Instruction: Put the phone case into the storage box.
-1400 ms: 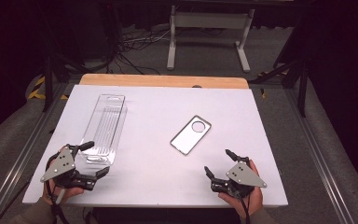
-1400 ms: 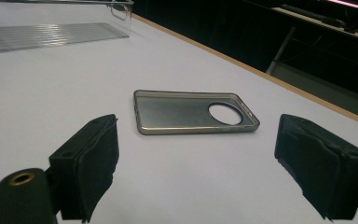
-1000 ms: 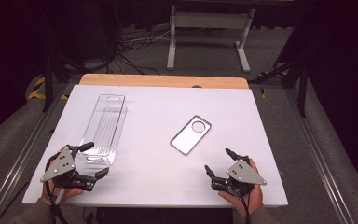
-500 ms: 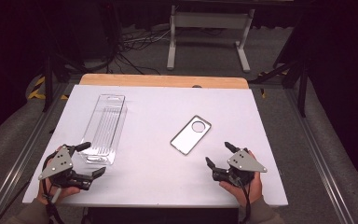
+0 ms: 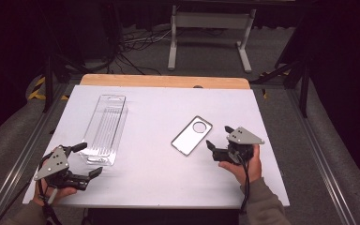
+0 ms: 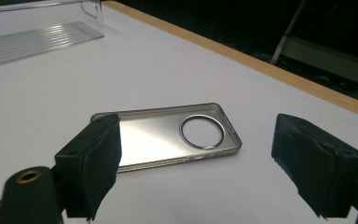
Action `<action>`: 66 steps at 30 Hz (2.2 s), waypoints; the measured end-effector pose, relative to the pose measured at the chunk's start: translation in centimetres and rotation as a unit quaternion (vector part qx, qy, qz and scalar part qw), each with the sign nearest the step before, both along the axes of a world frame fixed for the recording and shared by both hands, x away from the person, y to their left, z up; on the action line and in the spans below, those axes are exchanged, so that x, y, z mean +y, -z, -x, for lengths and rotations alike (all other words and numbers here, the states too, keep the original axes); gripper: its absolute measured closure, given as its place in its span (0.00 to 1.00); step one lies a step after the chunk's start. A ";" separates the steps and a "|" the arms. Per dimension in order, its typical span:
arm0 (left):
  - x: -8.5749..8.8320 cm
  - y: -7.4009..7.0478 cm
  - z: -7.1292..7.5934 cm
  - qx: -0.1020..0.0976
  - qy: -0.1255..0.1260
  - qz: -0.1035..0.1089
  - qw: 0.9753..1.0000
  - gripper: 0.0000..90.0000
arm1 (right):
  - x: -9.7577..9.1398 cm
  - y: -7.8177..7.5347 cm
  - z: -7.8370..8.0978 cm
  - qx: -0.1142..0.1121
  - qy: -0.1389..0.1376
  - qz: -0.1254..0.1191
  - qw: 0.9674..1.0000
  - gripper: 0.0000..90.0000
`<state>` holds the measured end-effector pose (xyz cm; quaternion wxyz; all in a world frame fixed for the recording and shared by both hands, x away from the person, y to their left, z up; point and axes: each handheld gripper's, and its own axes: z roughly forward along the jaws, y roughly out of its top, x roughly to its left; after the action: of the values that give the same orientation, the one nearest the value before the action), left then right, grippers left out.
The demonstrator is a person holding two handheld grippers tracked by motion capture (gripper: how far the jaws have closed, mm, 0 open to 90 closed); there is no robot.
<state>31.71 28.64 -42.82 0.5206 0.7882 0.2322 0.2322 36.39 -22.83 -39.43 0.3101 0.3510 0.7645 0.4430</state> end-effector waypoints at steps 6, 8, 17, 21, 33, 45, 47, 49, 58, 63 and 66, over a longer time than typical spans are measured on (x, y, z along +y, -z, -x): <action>0.0 0.0 0.0 0.000 0.001 -0.002 1.000 0.05 | 0.2 -0.1 -3.0 0.047 -0.021 -0.004 0.999 0.24; 0.0 0.0 0.1 -0.002 0.001 -0.001 1.000 0.05 | 0.6 -0.1 -3.9 0.047 -0.020 0.005 0.999 0.27; -0.1 0.0 0.1 -0.001 0.004 -0.002 1.000 0.05 | 1.1 -0.7 -7.1 0.060 0.017 0.019 0.998 0.25; -0.2 0.1 0.1 0.001 0.005 -0.002 1.000 0.05 | 0.9 -0.5 -8.6 0.077 0.028 0.014 0.997 0.26; -0.3 0.2 0.2 -0.002 0.011 -0.009 1.000 0.05 | 0.7 1.6 -12.2 0.145 0.071 0.049 0.986 0.39; -0.5 0.3 0.3 0.006 0.018 -0.010 1.000 0.05 | 0.3 3.6 -13.8 0.190 0.084 0.060 0.976 0.56; -0.5 0.3 0.2 0.007 0.019 -0.009 1.000 0.06 | 0.3 3.8 -13.9 0.196 0.081 0.061 0.975 0.59; -0.5 0.3 0.2 0.007 0.018 -0.009 1.000 0.06 | 0.3 3.9 -13.9 0.197 0.081 0.061 0.975 0.61; -0.5 0.3 0.2 0.009 0.022 -0.009 1.000 0.06 | 0.8 4.2 -14.1 0.215 0.072 0.076 0.971 0.80; -0.6 0.4 0.2 0.012 0.025 -0.008 1.000 0.06 | 1.4 4.0 -14.1 0.218 0.059 0.098 0.969 0.94; -0.5 0.4 0.1 0.015 0.026 -0.010 0.999 0.06 | 1.8 3.9 -14.3 0.221 0.057 0.119 0.966 0.95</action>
<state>31.56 28.11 -43.19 0.5151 0.8025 0.2166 0.2091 50.73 -21.01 -43.29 0.1980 0.4440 0.8397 0.2418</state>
